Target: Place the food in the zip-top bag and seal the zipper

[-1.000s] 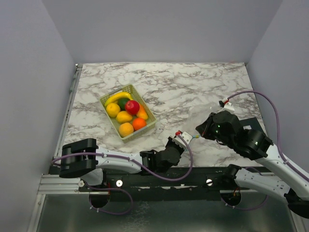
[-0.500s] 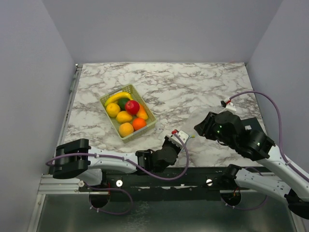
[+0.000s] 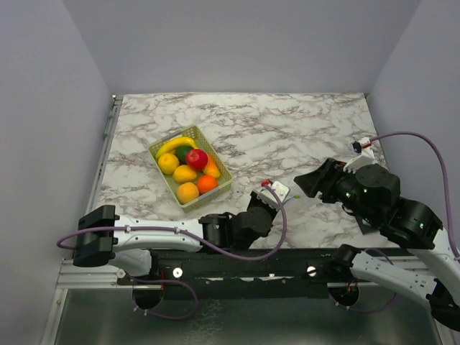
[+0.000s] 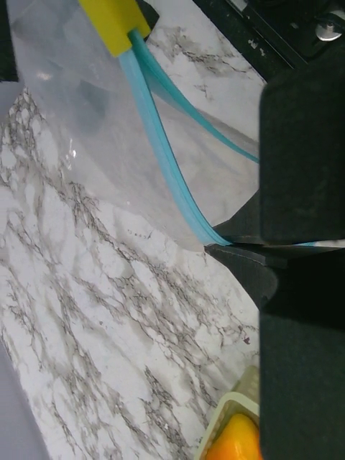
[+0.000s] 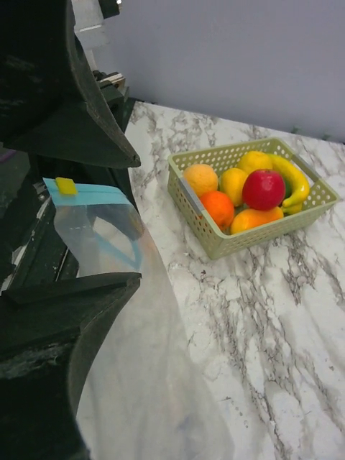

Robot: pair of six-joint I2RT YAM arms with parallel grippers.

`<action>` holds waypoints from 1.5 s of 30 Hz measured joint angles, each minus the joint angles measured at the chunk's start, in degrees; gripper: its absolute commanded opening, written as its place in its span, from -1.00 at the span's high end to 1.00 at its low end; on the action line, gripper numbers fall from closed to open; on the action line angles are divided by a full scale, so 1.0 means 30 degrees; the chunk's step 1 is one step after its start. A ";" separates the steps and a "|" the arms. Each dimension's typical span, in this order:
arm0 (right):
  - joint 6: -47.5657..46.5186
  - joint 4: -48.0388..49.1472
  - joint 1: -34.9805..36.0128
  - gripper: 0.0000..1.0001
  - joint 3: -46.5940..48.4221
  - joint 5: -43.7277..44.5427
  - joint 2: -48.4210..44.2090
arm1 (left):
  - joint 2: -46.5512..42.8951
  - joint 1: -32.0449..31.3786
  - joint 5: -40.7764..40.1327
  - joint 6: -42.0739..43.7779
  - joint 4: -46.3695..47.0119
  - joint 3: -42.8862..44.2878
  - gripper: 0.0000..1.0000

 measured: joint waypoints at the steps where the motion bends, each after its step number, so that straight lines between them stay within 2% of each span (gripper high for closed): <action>1: -0.0211 0.0036 0.0000 -0.32 0.0066 -0.0168 -0.0015 | 0.0000 0.0007 0.0000 -0.0044 -0.0517 0.0510 1.00; 12: -0.2149 0.1443 0.0000 -0.40 0.1100 -0.3140 -0.1224 | 0.0612 0.0262 0.0007 -0.0255 -0.5843 0.6513 1.00; 21: -0.2900 0.2288 0.0000 -0.39 0.3111 -0.3555 -0.2055 | 0.1355 0.2084 0.1086 -0.0641 -1.0236 0.9129 1.00; 26: -0.3045 0.2273 0.0000 -0.33 0.3497 -0.3548 -0.1719 | 0.2266 0.3198 0.2076 -0.1304 -1.2641 1.1220 1.00; 32: -0.2922 0.2069 0.0000 -0.27 0.2943 -0.3381 -0.0022 | 0.3665 0.3483 0.3096 -0.2193 -1.5220 1.3857 1.00; 39: -0.2120 0.1668 0.0000 -0.20 0.1166 -0.2135 0.1421 | 0.4459 0.4007 0.3934 -0.2987 -1.7311 1.4593 1.00; 45: -0.1523 0.1676 0.0000 -0.19 0.0357 -0.1100 0.1596 | 0.4473 0.3963 0.5107 -0.3286 -1.7733 1.4593 1.00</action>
